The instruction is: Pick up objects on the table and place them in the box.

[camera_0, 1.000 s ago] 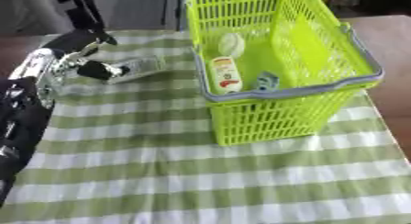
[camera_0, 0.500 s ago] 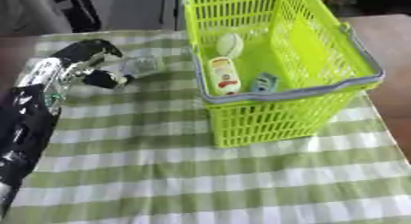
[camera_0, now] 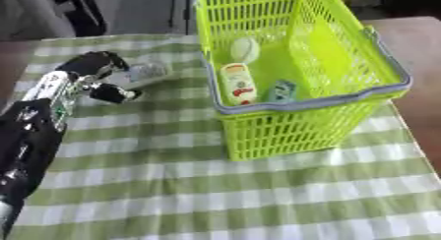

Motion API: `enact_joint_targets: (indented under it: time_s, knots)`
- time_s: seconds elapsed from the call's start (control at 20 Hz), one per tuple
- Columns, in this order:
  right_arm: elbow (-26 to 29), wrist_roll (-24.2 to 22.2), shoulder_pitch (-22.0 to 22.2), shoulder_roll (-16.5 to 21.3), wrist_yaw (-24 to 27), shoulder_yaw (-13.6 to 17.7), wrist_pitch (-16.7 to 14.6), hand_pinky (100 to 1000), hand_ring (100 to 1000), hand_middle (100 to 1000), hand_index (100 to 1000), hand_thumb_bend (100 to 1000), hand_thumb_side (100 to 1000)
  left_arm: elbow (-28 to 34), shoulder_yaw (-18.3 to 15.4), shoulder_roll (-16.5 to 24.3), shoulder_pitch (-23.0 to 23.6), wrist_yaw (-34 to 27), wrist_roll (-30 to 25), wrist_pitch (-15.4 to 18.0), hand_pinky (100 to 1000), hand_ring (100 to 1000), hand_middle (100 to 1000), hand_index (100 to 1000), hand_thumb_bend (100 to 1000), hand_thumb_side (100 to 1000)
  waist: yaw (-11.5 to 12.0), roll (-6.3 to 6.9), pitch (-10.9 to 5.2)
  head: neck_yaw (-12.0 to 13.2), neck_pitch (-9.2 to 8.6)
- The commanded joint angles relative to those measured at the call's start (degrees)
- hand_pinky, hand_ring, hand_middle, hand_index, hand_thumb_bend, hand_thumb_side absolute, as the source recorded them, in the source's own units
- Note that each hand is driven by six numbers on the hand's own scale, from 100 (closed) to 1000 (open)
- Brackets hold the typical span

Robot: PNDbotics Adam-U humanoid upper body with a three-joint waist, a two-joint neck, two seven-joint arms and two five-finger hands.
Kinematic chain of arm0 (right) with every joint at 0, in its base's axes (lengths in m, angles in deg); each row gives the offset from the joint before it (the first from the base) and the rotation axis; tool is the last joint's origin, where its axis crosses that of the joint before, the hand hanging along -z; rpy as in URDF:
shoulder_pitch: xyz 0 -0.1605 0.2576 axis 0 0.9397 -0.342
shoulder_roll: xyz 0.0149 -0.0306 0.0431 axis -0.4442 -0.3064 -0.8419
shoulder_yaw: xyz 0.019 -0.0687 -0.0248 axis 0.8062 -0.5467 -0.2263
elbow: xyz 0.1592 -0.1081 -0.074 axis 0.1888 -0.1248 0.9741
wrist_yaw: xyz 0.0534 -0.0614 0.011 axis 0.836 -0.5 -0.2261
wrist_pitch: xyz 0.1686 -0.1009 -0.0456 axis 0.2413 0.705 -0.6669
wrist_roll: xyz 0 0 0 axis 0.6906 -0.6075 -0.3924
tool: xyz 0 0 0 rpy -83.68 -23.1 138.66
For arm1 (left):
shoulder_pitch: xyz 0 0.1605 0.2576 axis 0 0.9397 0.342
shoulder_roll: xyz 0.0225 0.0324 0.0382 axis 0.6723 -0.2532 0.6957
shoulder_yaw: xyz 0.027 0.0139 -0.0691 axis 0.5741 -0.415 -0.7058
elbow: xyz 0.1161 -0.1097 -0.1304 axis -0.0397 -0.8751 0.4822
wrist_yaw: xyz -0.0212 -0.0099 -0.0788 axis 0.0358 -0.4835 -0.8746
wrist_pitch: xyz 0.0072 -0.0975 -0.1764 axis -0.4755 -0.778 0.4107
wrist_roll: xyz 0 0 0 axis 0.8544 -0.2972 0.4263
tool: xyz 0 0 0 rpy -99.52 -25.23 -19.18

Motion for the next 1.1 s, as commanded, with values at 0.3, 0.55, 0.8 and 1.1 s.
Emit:
enact_joint_targets:
  time_s: [0.3, 0.55, 0.8, 1.1]
  knots:
    - [1.0, -0.3, -1.16, 1.4, 0.32, 0.06, -0.14, 555, 560, 623, 777, 146, 414, -0.17, -0.44, 1.02, -0.68, 0.74, 8.62, -3.36, 825, 833, 809, 831, 549, 518, -0.54, -0.23, -0.36, 0.38, -1.19]
    - [1.04, -0.33, -1.24, 1.47, 0.44, 0.05, -0.16, 555, 559, 622, 777, 145, 413, -0.71, -0.5, 1.25, -0.89, 0.23, 9.23, -4.02, 828, 835, 803, 830, 535, 535, -0.97, -0.03, 0.09, 0.39, -1.36]
    - [1.11, -0.44, -1.43, 1.53, 0.6, -0.05, -0.23, 554, 558, 622, 778, 145, 411, -1.93, -0.62, 1.55, -0.95, 0.02, 5.08, -4.04, 830, 835, 784, 825, 526, 562, -1.74, 0.32, 0.71, 0.47, -1.79]
    - [1.16, -0.43, -1.57, 1.65, 0.78, 0.01, -0.2, 553, 556, 621, 777, 143, 410, -2.64, -0.82, 1.56, -0.86, 1.15, 1.49, -4.65, 820, 806, 663, 765, 542, 522, -2.59, 0.58, 1.44, 0.49, -2.07]
